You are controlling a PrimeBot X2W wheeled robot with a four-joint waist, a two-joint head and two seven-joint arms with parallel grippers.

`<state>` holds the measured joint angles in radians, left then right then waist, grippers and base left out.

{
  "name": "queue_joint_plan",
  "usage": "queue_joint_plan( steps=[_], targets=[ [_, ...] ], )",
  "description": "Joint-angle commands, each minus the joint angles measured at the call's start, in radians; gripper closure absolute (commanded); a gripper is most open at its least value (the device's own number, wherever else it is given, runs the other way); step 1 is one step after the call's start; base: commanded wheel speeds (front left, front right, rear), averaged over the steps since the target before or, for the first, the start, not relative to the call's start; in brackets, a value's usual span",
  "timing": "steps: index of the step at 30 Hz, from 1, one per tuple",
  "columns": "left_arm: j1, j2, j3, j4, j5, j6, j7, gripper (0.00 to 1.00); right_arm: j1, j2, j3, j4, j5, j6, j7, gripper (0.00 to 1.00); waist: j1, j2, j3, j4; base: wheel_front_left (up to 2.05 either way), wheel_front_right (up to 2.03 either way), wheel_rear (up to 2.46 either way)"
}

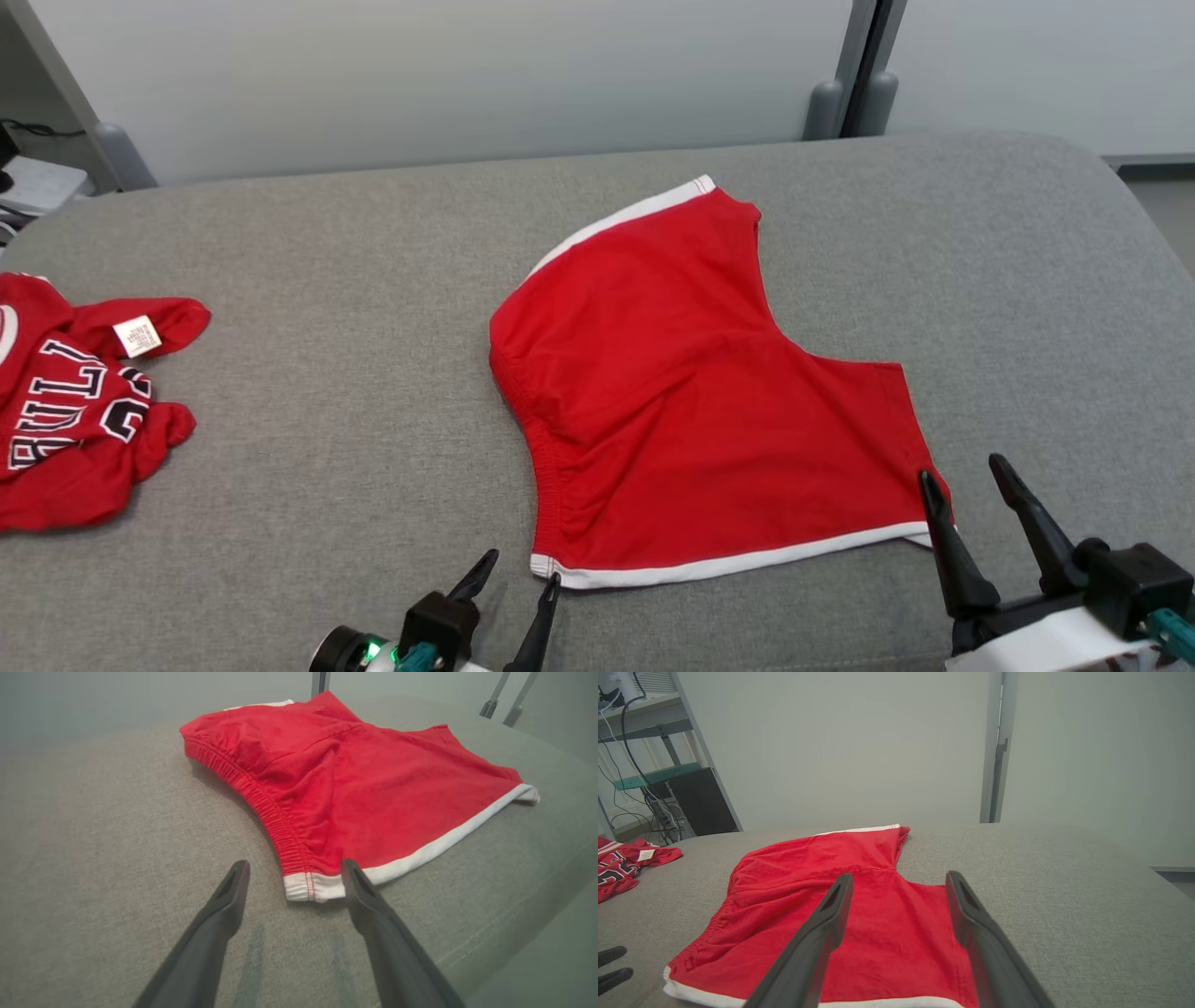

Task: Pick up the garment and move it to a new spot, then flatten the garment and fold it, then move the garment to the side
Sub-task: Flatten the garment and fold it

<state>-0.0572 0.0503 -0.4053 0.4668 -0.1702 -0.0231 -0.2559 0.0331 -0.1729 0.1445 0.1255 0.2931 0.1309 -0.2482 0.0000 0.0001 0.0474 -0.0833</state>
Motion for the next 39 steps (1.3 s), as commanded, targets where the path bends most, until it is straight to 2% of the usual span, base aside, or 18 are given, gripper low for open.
queue_joint_plan(
  steps=[1,8,16,18,19,21,22,23,24,26,30,39],
  targets=[
    [-0.084,0.000,0.001,0.059,-0.013,-0.009,-0.001,0.00,-0.050,-0.024,0.023,-0.025,0.008,0.000,-0.014,0.00,0.0000,-0.0001,0.026,-0.013,0.00,0.00,0.00],
    [-0.206,0.000,-0.061,0.247,-0.056,0.007,-0.003,0.00,-0.080,-0.031,0.025,-0.030,0.008,0.000,-0.014,0.00,0.0000,-0.0001,0.069,-0.033,0.00,0.00,0.00],
    [-0.253,0.000,-0.121,0.310,-0.106,0.009,-0.005,0.01,-0.090,-0.040,0.018,-0.033,0.005,0.000,-0.014,0.00,0.0000,-0.0001,0.087,-0.040,0.00,0.00,0.00],
    [-0.255,0.000,-0.131,0.295,-0.110,0.018,-0.006,0.40,-0.091,-0.045,0.015,-0.033,0.004,0.000,-0.014,0.00,0.0000,-0.0001,0.089,-0.040,0.00,0.00,0.00],
    [-0.253,0.000,-0.135,0.286,-0.109,0.023,-0.006,0.52,-0.091,-0.046,0.013,-0.032,0.003,0.000,-0.014,0.00,0.0000,-0.0001,0.089,-0.040,0.00,0.00,0.00],
    [-0.243,0.000,-0.139,0.267,-0.107,0.034,-0.006,0.64,-0.088,-0.048,0.009,-0.029,0.000,0.000,-0.014,0.00,0.0000,-0.0001,0.085,-0.038,0.00,0.00,0.00],
    [-0.236,0.000,-0.141,0.255,-0.103,0.039,-0.006,0.75,-0.085,-0.049,0.010,-0.025,-0.001,0.000,-0.014,0.00,0.0000,-0.0001,0.083,-0.036,0.00,0.00,0.00],
    [-0.228,0.000,-0.142,0.242,-0.097,0.044,-0.006,0.93,-0.082,-0.050,0.011,-0.021,-0.002,0.000,-0.014,0.00,0.0000,-0.0001,0.080,-0.035,0.00,0.00,0.00],
    [-0.218,0.000,-0.142,0.230,-0.091,0.047,-0.006,1.00,-0.078,-0.052,0.013,-0.015,-0.001,0.000,-0.014,0.00,0.0000,-0.0001,0.077,-0.033,0.00,0.00,0.00],
    [-0.195,0.002,-0.139,0.200,-0.081,0.049,-0.006,1.00,-0.066,-0.052,0.016,0.015,0.012,0.000,-0.014,0.00,0.0000,-0.0001,0.069,-0.030,0.00,0.00,0.00],
    [-0.150,0.021,-0.125,0.149,-0.067,0.060,-0.006,1.00,-0.064,-0.068,0.057,0.149,0.063,0.000,-0.014,0.00,0.0000,-0.0001,0.060,-0.022,0.00,0.00,0.00],
    [-0.110,0.059,-0.108,0.103,-0.053,0.055,-0.006,1.00,-0.177,-0.103,0.168,0.413,0.187,0.000,-0.014,0.00,0.0000,-0.0001,0.058,0.005,0.00,0.00,0.00]
  ],
)
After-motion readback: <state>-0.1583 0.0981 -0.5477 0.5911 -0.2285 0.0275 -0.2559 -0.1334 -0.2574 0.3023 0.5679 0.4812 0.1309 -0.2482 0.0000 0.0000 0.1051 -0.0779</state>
